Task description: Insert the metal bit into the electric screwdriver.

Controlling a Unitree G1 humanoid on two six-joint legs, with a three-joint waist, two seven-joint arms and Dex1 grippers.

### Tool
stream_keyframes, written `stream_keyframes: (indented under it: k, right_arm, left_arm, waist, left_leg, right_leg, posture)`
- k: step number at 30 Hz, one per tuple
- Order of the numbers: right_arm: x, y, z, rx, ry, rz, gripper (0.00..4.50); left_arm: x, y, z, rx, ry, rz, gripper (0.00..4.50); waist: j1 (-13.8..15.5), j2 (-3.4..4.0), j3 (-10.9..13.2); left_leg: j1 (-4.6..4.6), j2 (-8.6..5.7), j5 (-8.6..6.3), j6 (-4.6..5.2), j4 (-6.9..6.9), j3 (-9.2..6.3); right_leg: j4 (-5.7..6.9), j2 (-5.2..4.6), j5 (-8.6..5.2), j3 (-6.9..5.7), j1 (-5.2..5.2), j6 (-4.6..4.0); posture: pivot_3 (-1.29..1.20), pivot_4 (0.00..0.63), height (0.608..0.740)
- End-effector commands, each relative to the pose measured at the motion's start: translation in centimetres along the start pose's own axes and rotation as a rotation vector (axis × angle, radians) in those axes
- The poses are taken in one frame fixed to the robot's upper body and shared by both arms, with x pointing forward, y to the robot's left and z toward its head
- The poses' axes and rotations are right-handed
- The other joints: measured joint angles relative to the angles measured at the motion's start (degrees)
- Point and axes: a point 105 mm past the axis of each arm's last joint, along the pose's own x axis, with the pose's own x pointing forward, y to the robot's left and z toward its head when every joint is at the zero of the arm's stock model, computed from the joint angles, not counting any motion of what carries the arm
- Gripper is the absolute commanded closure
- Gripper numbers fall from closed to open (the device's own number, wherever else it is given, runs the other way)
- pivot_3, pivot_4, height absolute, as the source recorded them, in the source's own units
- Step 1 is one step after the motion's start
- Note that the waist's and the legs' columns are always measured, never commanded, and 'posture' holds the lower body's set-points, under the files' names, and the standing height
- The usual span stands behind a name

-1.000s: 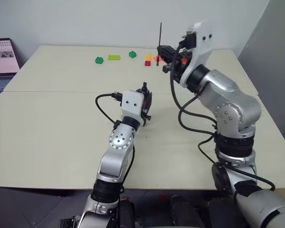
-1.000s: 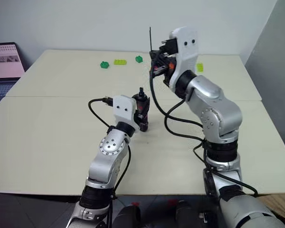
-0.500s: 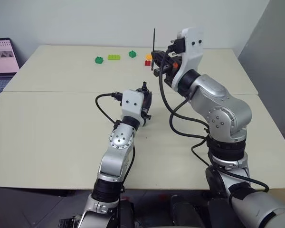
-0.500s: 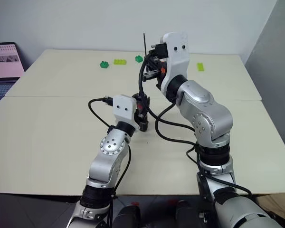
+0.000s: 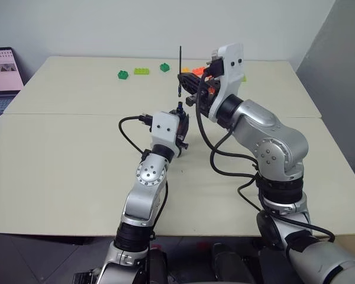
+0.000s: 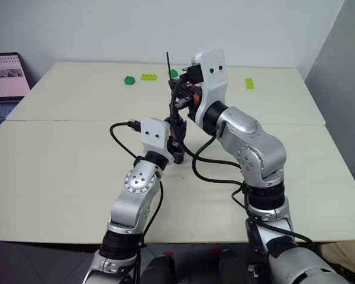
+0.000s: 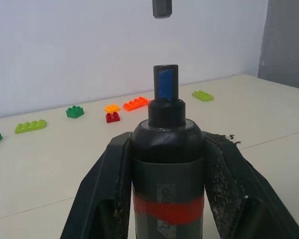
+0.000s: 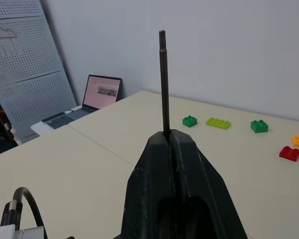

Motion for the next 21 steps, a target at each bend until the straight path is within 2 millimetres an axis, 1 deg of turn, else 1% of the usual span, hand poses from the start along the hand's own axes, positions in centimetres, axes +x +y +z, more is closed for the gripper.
stream_keyframes:
  k: [1,9,13,21]
  right_arm:
    - [-0.07,0.59,0.94,-0.025,-0.049,0.018,4.5]
    - [0.02,0.7,0.51,-0.029,-0.049,-0.002,4.5]
    - [-0.05,0.37,0.27,-0.043,-0.047,-0.041,4.5]
    - [-0.03,0.36,0.3,-0.04,-0.054,-0.065,4.5]
  left_arm:
    - [-0.07,0.17,0.44,0.006,-0.013,0.007,2.84]
    - [-0.16,0.16,0.49,0.008,-0.015,0.008,2.84]
    - [-0.26,0.15,0.54,0.009,-0.018,0.012,2.84]
    - [-0.42,0.13,0.57,0.01,-0.019,0.014,2.84]
  waist:
    - [0.0,0.0,0.0]
    - [0.0,0.0,0.0]
    - [0.0,0.0,0.0]
    - [0.0,0.0,0.0]
  left_leg:
    - [0.0,0.0,0.0,0.0,0.0,0.0]
    - [0.0,0.0,0.0,0.0,-0.04,0.0]
    - [0.0,0.0,0.0,0.0,-0.06,0.0]
    - [0.0,0.0,0.0,0.0,-0.11,0.0]
  right_leg:
    - [0.0,0.0,0.0,0.0,0.0,0.0]
    - [-0.03,0.0,0.0,0.0,-0.02,0.0]
    - [-0.03,0.0,0.0,-0.01,-0.02,0.0]
    - [-0.05,0.0,0.0,-0.01,-0.04,0.0]
  posture:
    - [0.0,0.15,0.74]
    - [0.0,0.15,0.74]
    - [0.0,0.15,0.74]
    - [0.0,0.15,0.74]
